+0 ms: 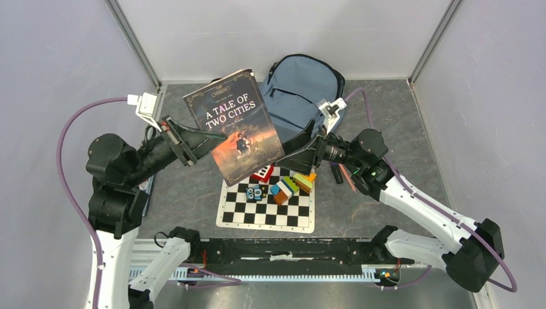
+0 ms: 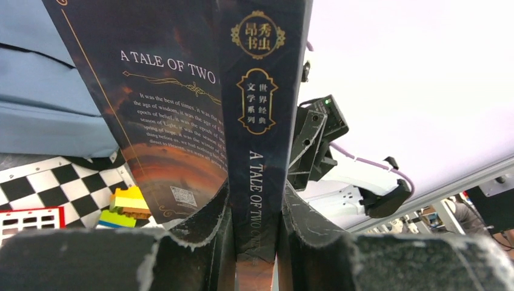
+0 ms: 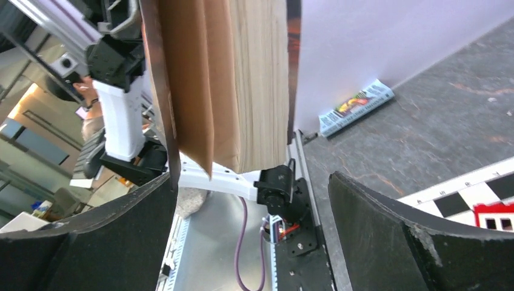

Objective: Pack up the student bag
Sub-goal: Pick up the book from the center of the board.

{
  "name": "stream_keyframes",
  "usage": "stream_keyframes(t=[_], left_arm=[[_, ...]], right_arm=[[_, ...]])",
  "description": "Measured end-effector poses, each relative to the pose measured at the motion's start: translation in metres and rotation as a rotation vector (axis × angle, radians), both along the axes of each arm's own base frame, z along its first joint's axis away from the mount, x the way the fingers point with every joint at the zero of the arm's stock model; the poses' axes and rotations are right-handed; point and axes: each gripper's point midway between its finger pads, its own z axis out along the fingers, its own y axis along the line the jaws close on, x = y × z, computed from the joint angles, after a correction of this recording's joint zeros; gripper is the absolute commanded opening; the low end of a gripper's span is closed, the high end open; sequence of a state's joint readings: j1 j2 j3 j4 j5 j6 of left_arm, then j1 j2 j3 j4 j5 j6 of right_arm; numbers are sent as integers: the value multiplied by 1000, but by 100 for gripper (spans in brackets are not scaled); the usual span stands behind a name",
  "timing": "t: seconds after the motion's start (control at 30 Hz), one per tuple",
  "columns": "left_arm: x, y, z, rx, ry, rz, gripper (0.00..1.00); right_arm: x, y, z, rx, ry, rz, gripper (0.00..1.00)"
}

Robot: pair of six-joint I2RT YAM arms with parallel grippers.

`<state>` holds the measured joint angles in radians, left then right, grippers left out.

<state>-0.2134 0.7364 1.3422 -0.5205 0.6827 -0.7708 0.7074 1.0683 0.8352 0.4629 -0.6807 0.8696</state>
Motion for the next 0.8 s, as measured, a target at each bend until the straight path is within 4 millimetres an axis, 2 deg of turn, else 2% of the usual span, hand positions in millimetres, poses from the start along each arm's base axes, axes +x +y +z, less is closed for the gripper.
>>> stream_keyframes(t=[0.2,0.33,0.47,0.6,0.7,0.8], left_arm=[[4,2,13,-42,-5,26,2],[4,0,16,-30,-19,9,2],[-2,-4,-3,49,-15,-44,2],[-15,-9,-28,91,9,-130,2],[-22,-13,-46,93,36,-187,2],[-28,-15,-51,93,39,-225,2]], right_arm=[[-10,-3,22,112,-31,40,98],[-5,-3,27,66,-92,8,98],[8,-5,49,1,-214,-71,98],[10,-9,68,-16,-309,-102,98],[8,-3,63,-18,-299,-56,98],[6,9,45,-24,-241,11,98]])
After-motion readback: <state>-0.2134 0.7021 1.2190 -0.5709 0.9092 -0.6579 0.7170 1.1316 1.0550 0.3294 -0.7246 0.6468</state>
